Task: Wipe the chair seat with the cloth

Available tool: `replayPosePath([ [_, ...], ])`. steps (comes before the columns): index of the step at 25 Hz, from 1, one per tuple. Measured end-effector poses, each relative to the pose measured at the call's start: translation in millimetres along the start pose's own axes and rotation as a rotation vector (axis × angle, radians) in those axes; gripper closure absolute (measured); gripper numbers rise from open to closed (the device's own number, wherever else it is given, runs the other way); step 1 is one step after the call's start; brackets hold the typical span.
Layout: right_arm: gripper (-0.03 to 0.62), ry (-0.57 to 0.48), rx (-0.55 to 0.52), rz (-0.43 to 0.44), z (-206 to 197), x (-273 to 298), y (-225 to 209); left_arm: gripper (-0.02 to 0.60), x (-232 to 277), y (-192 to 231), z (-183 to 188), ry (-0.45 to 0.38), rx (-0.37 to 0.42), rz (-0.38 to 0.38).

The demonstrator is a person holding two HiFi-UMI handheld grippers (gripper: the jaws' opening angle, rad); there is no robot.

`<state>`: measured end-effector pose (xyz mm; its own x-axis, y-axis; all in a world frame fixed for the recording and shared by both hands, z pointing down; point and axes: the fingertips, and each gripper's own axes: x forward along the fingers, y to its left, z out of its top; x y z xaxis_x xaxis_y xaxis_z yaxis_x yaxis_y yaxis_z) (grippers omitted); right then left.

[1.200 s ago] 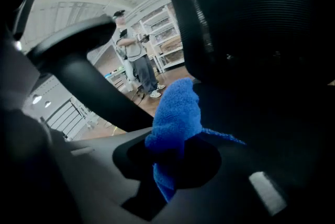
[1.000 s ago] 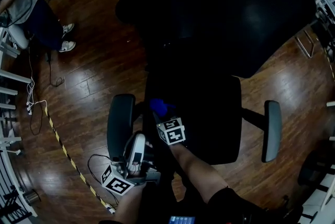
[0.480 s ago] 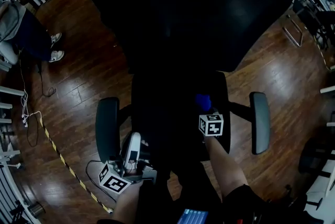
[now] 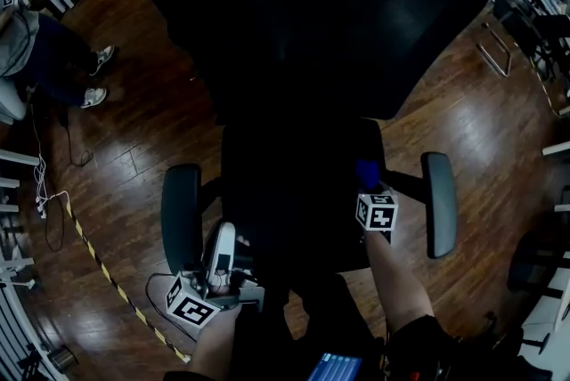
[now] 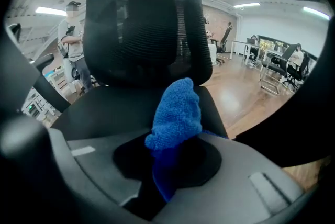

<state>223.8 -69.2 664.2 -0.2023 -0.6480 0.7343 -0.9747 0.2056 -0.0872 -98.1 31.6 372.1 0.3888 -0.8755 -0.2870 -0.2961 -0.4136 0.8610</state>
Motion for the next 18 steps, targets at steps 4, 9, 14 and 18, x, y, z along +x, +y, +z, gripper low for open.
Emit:
replayPosePath([
  [4, 0.513, -0.035, -0.041, 0.148, 16.2, 2.8, 71.1, 0.586, -5.6, 0.3, 7.4, -0.019, 0.004, 0.006],
  [9, 0.513, -0.038, -0.092, 0.408, 17.1, 9.8, 219.2, 0.586, -15.1, 0.6, 22.5, -0.042, 0.015, 0.016],
  [14, 0.513, 0.022, -0.176, 0.618, -21.7, 7.8, 344.5, 0.586, -20.5, 5.8, 33.3, -0.053, 0.027, 0.027],
  [18, 0.513, -0.006, -0.225, 0.633, -40.8, 5.6, 369.8, 0.586, -24.9, 8.4, 37.5, -0.058, 0.025, 0.029],
])
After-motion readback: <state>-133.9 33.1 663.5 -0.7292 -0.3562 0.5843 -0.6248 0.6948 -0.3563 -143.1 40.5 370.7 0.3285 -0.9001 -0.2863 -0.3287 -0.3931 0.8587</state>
